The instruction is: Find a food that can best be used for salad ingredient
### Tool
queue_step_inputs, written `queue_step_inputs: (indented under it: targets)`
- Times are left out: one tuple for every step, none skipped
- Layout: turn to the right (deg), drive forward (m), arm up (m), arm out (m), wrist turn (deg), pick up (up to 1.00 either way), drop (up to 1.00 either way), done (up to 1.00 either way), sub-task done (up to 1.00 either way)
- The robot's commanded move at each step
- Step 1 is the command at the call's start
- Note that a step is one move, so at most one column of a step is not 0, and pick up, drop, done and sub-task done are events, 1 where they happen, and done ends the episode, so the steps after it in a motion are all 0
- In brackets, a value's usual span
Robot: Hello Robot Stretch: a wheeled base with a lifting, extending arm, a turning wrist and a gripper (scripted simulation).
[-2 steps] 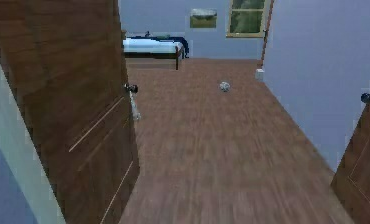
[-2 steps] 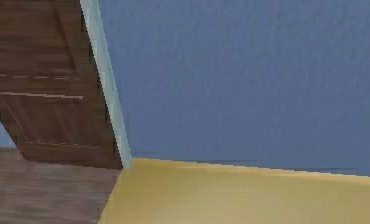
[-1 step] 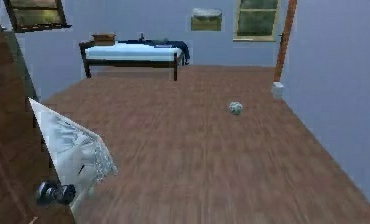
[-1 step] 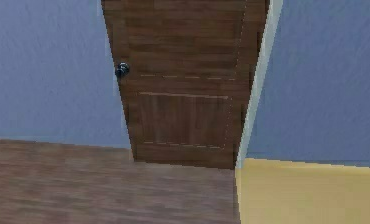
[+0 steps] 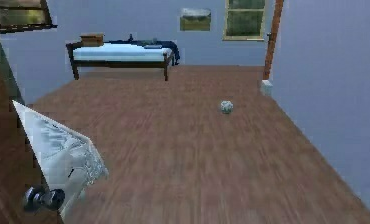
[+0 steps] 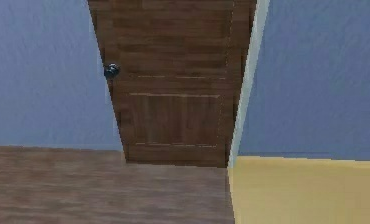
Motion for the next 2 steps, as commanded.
queue_step_inputs:
  targets:
    - [45.0, 0.00, 0.00, 0.00, 0.0, 0.00, 0.00, 0.00, 0.00]
    - [45.0, 0.00, 0.00, 0.00, 0.0, 0.00, 0.00, 0.00, 0.00]
